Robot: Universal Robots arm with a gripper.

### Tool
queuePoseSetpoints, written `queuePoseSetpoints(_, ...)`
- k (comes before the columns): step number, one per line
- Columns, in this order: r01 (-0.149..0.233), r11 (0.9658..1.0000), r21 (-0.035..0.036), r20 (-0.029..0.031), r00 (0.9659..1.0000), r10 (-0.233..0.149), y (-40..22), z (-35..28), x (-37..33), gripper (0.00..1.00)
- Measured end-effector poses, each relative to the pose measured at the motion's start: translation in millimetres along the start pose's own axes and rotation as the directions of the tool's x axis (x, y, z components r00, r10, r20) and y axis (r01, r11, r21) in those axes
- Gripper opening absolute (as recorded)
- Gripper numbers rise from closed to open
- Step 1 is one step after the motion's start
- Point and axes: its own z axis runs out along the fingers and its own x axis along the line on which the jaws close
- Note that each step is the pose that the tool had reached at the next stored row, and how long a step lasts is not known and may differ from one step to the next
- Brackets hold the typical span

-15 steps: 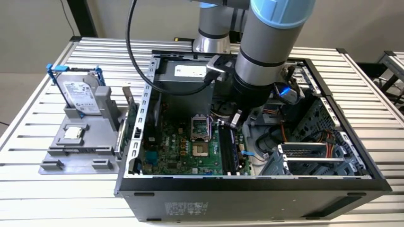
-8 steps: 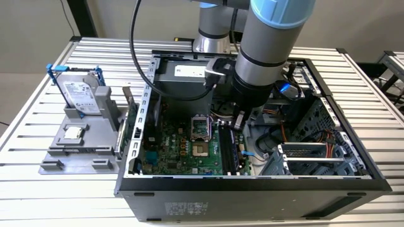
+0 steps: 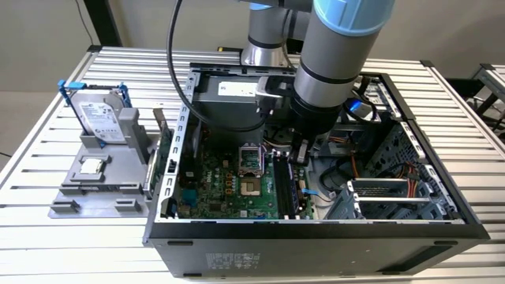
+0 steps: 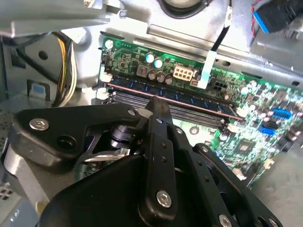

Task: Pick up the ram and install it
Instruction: 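Press down the ram until it locks into place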

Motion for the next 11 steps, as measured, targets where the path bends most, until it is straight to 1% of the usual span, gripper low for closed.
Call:
queuePoseSetpoints(2, 0.029, 0.9996, -0.0002, 0.0002, 0.9996, -0.029, 0.0, 0.0, 0.0, 0.0)
queuePoseSetpoints(5, 0.071, 0.9975, -0.0004, 0.0005, 0.9975, -0.071, 0.0, 0.0, 0.0, 0.0)
queuePoseSetpoints(8, 0.108, 0.9942, -0.0004, 0.0006, 0.9942, -0.108, -0.1, 0.0, 0.1, 0.0)
queuePoseSetpoints(11, 0.137, 0.9906, -0.0016, 0.0, 0.9906, -0.137, -0.1, 0.0, 0.4, 0.0)
